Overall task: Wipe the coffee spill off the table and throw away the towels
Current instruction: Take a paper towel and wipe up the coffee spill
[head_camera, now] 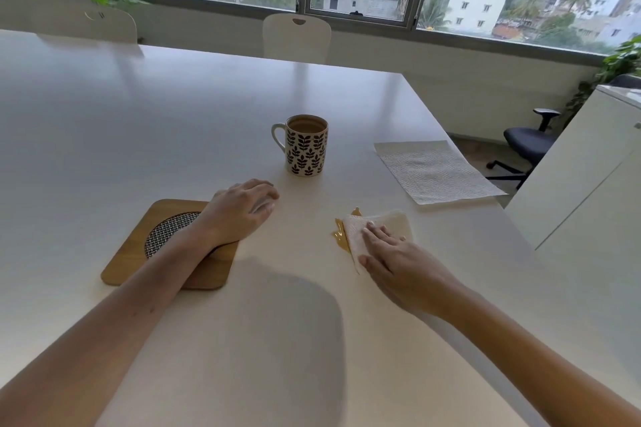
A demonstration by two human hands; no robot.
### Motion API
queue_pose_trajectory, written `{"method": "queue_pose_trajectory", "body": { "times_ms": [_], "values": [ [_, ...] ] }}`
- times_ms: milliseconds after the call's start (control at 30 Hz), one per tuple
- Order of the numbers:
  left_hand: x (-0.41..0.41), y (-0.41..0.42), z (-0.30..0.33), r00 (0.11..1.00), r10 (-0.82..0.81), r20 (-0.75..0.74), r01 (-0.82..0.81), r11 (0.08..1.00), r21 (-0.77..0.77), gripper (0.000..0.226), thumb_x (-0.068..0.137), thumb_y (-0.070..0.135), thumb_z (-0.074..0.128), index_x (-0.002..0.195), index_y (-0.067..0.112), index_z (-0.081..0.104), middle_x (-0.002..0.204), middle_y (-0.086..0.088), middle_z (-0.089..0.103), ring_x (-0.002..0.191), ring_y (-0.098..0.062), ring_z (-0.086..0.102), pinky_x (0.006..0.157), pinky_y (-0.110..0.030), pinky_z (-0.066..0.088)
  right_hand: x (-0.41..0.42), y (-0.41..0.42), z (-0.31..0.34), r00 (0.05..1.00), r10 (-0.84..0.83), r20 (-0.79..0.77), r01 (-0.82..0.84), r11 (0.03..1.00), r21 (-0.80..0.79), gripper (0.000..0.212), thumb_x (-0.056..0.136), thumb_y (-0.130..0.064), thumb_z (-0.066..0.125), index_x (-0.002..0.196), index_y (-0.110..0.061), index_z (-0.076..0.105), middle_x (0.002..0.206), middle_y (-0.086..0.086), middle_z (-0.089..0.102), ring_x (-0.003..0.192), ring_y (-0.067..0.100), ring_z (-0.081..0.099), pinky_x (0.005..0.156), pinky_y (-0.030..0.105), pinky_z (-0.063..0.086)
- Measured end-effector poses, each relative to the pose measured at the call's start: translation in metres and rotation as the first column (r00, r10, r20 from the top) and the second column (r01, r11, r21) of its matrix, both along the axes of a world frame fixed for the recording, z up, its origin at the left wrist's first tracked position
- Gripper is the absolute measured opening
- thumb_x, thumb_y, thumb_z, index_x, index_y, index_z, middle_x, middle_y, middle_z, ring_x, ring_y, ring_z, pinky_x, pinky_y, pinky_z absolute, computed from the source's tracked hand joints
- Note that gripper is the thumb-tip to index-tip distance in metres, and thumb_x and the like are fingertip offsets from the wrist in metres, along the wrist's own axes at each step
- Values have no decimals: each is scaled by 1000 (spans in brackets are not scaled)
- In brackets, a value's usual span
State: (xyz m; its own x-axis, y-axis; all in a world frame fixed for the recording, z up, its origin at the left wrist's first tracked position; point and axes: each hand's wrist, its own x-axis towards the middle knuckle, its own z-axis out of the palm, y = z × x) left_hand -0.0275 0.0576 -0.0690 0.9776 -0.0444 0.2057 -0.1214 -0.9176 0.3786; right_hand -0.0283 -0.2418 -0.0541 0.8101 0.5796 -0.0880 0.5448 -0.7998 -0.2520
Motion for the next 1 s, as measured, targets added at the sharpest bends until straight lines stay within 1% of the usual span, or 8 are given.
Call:
{"method": "queue_pose_trajectory", "body": {
  "times_ms": [100,167,267,367,500,667,900,1000],
  "values": [
    [0,0,0,1000,1,-3,-1,1000,-2,26,95,35,46,118,28,57,135,10,50,119,-16,51,99,-41,36,1,-5,2,997,-10,74,5,997,71,50,97,-34,35,144,-18,29,152,-4,28,140,11,26,111,31,30],
    [0,0,1,1000,1,-6,-1,1000,-5,27,95,34,46,118,27,58,136,10,49,119,-16,51,99,-41,36,1,-6,1,983,-38,181,18,994,109,46,96,-34,37,139,-20,39,140,0,49,122,23,53,92,35,47],
    [-1,0,1,1000,0,-3,-1,1000,-9,27,95,34,46,118,27,58,135,10,50,118,-16,51,99,-43,37,0,-3,-4,921,-35,389,-7,994,106,32,94,-28,43,121,-18,57,105,6,71,82,35,68,58,38,52],
    [-1,0,1,1000,1,-3,-1,1000,-18,26,95,34,47,117,27,58,134,11,51,117,-16,52,98,-43,38,-5,-2,-6,863,25,505,-59,997,51,16,83,-21,59,97,-19,67,98,-3,74,77,19,71,40,31,50],
    [-3,-1,2,1000,10,0,-10,1000,-30,26,95,32,48,117,26,59,134,10,52,117,-17,53,99,-44,39,-10,-1,7,947,-7,322,-55,982,182,18,93,-27,42,99,-25,59,87,4,70,72,32,65,54,34,51],
    [-3,-2,2,1000,13,8,-13,999,-31,25,94,32,49,116,25,59,133,9,53,115,-17,54,98,-43,39,20,-4,39,985,-150,82,98,890,446,27,94,-18,46,108,-26,67,87,3,71,82,22,63,74,32,43],
    [-2,0,1,1000,5,-1,-5,1000,-27,25,94,31,49,116,26,59,134,9,52,115,-18,55,99,-43,41,48,24,21,999,-47,-7,47,947,317,27,95,-16,45,110,-21,67,106,5,68,95,24,59,74,27,35],
    [-2,1,1,1000,1,-2,-1,1000,-28,25,95,31,49,117,26,59,134,9,52,115,-18,54,99,-44,41,41,29,19,993,97,-73,-75,962,264,34,94,-9,46,117,-26,64,90,-13,64,84,14,55,67,12,36]
  ]
}}
